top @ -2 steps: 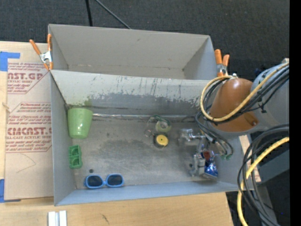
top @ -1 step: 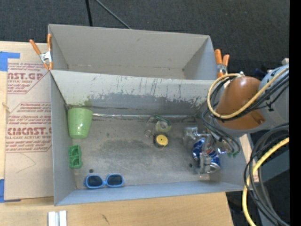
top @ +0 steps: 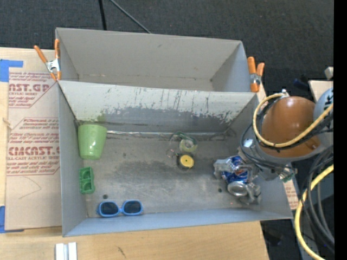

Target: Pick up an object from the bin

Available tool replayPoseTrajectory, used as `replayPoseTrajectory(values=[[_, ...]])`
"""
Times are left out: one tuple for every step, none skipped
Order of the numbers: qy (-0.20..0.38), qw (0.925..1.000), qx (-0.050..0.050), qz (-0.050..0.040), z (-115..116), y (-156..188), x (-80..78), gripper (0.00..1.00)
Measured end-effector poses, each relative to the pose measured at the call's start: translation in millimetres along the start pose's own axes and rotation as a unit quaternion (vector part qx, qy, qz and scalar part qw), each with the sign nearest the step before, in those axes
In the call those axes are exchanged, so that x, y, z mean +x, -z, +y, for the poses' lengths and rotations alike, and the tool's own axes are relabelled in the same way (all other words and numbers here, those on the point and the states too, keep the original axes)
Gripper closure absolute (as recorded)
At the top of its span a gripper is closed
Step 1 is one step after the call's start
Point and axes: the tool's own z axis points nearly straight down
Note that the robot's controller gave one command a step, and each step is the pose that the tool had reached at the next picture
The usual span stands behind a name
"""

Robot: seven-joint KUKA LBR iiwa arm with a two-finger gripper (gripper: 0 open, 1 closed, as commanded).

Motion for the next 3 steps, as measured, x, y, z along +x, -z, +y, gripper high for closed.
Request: replayPoseTrajectory(values=[[0.001,1.0000,0.002,0.0005,-2,0,0.9,1.00],[0.016,0.9998,0.008,-0.0002,-12,123,8.9,1.00],[0.009,0.9999,0.008,-0.0008,-13,188,4.5,1.00]])
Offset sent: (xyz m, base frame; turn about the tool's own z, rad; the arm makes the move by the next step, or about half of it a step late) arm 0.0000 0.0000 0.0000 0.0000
